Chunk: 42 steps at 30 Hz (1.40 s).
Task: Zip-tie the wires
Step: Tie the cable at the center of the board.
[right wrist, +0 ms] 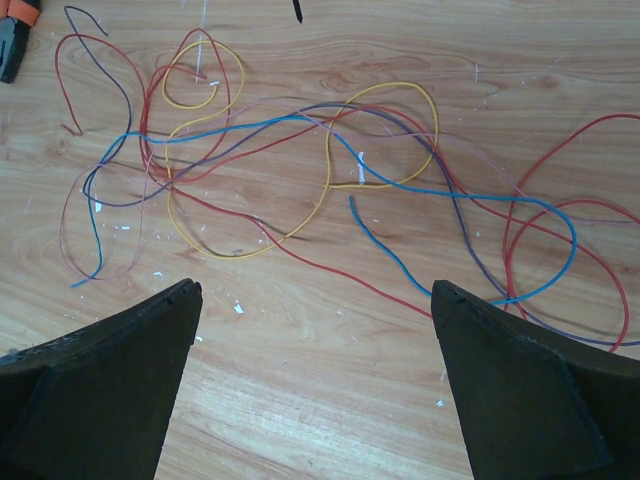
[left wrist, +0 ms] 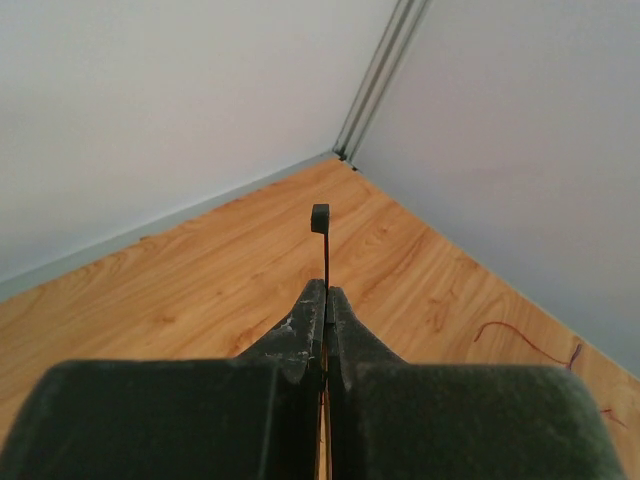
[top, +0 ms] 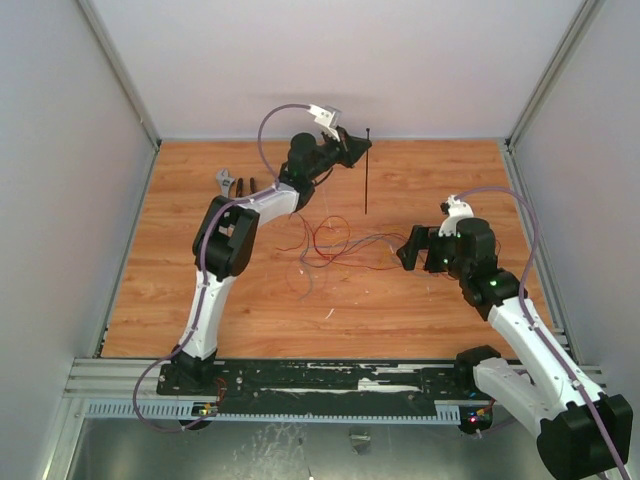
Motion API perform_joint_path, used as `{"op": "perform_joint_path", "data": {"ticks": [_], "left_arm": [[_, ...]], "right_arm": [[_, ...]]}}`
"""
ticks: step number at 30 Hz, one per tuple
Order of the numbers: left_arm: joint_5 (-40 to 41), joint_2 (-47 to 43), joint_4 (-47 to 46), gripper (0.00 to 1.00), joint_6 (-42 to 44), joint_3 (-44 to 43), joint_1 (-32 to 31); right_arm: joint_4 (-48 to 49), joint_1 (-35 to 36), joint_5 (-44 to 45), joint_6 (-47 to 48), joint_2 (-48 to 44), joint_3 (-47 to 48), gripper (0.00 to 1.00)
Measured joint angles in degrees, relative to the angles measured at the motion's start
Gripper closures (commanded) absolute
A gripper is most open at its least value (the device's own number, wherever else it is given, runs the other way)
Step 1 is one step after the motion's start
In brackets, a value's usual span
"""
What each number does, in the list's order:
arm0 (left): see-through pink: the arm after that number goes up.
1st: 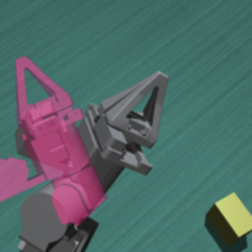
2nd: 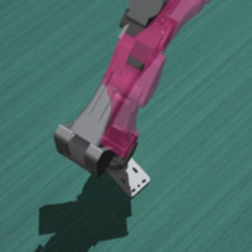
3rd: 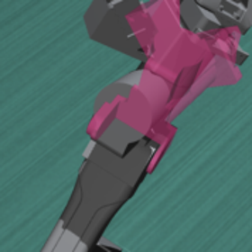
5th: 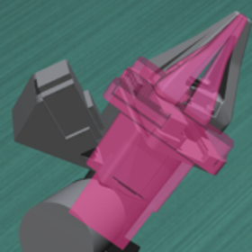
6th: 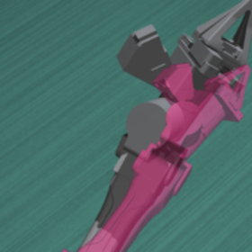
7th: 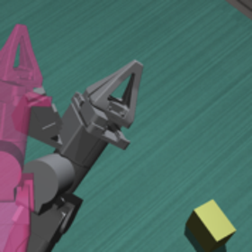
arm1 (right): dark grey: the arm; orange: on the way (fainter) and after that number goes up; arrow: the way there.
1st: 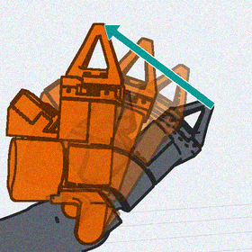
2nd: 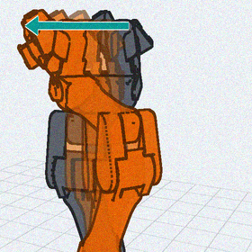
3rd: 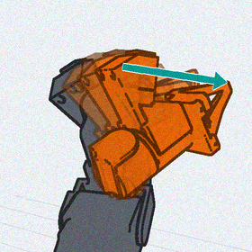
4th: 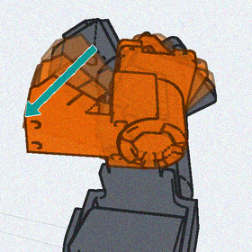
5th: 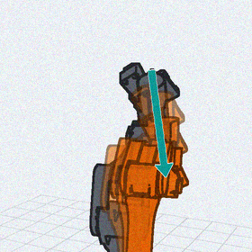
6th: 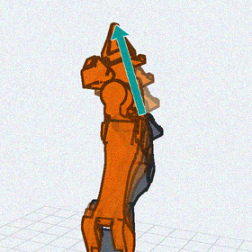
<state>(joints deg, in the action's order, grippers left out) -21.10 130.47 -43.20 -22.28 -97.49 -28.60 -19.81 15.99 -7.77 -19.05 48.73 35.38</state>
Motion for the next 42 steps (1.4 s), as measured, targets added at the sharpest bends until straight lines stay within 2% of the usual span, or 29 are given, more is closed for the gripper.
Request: {"op": "perform_joint_path", "data": {"ticks": [15, 32, 42], "left_arm": [[-1.0, 3.0, -1.9, 1.00, 2.4, -0.5, -0.1], [-2.2, 2.8, -10.1, 1.00, 1.4, 11.4, -1.9], [-2.4, -0.8, -13.6, 1.00, 1.2, 17.9, -3.3]], "right_arm": [[-0.1, 0.0, -1.3, -0.4, -0.9, -0.3, 0.01], [-0.1, 0.0, -1.3, -0.4, -0.9, -0.3, 0.01], [-0.1, 0.0, -2.6, -0.4, -0.9, -1.3, 0.01]]}}
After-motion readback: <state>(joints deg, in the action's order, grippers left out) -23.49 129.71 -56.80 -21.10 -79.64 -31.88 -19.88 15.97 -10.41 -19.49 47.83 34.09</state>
